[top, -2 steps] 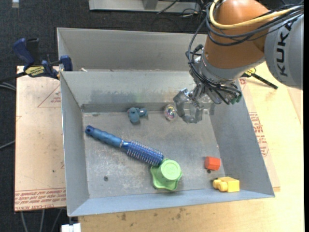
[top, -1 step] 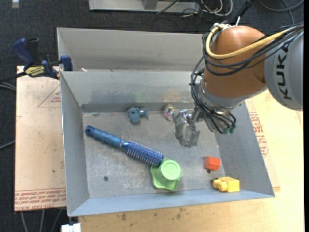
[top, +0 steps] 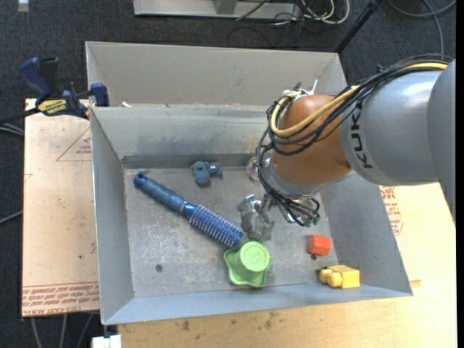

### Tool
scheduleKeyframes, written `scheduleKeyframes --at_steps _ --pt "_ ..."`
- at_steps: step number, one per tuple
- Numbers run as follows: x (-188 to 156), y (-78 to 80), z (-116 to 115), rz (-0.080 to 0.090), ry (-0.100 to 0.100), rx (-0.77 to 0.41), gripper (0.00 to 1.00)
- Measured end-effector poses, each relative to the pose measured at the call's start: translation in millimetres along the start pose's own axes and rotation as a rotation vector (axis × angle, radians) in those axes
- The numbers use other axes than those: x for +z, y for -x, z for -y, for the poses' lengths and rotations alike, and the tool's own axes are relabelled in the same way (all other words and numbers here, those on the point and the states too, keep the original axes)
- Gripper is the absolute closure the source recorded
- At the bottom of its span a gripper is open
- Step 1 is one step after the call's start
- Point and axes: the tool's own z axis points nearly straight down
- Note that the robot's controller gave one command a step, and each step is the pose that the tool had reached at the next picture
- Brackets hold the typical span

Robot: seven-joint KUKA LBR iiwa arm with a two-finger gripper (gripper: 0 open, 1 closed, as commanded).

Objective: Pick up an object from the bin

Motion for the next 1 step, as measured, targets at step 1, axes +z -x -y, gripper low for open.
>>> scheduleKeyframes --at_steps 1 --pt "3.5 -1.5 -0.5 -0.006 0.002 0.0 0.0"
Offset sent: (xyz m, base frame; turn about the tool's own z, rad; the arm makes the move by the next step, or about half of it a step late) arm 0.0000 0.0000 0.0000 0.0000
